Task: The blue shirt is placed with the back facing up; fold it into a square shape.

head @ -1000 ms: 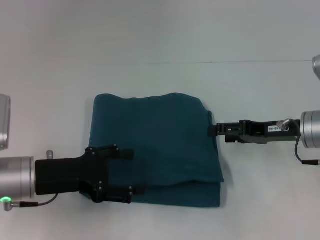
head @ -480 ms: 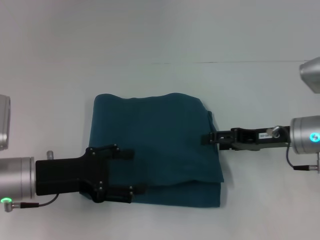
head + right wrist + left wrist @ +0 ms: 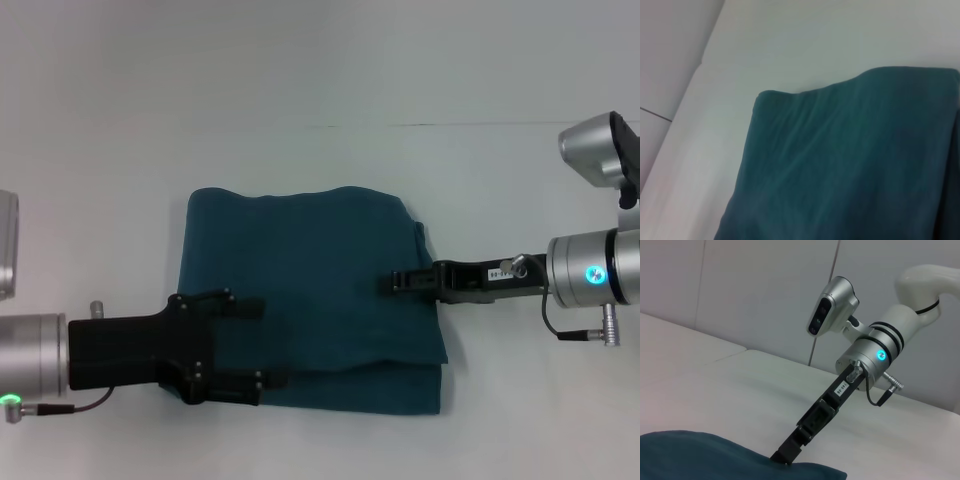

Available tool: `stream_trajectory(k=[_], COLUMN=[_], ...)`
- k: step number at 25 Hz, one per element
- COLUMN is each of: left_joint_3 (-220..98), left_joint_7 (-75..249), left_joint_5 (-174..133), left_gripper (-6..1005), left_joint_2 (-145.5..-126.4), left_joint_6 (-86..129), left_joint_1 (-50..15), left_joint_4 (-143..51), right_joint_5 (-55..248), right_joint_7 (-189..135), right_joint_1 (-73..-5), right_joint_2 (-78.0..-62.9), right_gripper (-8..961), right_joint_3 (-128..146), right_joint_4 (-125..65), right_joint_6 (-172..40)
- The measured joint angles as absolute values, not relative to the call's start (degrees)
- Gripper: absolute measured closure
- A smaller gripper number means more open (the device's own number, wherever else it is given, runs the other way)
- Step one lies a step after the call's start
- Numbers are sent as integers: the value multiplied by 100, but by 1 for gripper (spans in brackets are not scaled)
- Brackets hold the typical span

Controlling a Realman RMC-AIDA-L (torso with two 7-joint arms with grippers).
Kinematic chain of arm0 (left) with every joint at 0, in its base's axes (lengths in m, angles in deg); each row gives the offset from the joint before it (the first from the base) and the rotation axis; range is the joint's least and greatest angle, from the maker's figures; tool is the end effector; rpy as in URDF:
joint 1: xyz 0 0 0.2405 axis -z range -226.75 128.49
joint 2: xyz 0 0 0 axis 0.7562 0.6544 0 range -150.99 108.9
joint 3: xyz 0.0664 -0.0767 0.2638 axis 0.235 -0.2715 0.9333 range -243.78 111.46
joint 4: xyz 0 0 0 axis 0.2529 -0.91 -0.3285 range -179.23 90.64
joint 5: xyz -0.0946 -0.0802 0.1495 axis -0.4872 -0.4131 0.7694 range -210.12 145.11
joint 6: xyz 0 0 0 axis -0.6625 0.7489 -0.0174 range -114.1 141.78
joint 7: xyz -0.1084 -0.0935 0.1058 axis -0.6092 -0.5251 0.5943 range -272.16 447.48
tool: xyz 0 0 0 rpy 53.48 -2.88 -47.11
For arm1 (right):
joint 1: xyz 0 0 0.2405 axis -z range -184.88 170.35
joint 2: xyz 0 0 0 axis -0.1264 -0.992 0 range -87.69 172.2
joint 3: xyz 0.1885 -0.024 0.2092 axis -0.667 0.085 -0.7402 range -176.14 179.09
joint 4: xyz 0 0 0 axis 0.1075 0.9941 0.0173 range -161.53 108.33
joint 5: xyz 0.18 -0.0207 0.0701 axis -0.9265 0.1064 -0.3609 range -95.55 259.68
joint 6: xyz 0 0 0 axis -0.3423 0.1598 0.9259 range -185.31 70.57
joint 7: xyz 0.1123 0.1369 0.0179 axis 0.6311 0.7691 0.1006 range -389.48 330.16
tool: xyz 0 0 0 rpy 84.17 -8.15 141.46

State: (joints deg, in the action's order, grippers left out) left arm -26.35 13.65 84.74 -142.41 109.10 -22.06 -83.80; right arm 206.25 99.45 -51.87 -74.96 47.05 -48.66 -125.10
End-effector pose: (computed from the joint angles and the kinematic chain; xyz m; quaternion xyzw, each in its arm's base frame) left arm -0.2598 0.3052 -0.0579 -0.9496 -0.1784 -0.2434 0.0849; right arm 0.2525 0.3955 -0.0943 -0.7926 0.5878 0.1369 0.0866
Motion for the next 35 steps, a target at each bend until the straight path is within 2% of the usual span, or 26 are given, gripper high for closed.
stream_trajectory(k=[16,31,35], left_joint_3=[-2679,-2696,-2697], left_joint_7=[1365,1366,1366], left_joint_5=[8473,8473,8473], left_gripper=[51,51,51], left_joint_2=[-14230,-14215,-14216], left_joint_6=[10883,10868,10859], left_joint_1=[-2179,-2182,-2176], left_joint_4=[-8369,-8394,-8394], right_joint_5=[20609,20598,20619], right_joint_7=[9980,9980,9988], right_joint_1=[-5100,-5156,-5168], right_joint_2=[-7478,-7526,-7580], right_gripper=[55,61,180], right_joint_3=[4751,4749,4862], right_joint_4=[-4865,-4865,-4865], right_joint_6=[-12689,-12604,-12435])
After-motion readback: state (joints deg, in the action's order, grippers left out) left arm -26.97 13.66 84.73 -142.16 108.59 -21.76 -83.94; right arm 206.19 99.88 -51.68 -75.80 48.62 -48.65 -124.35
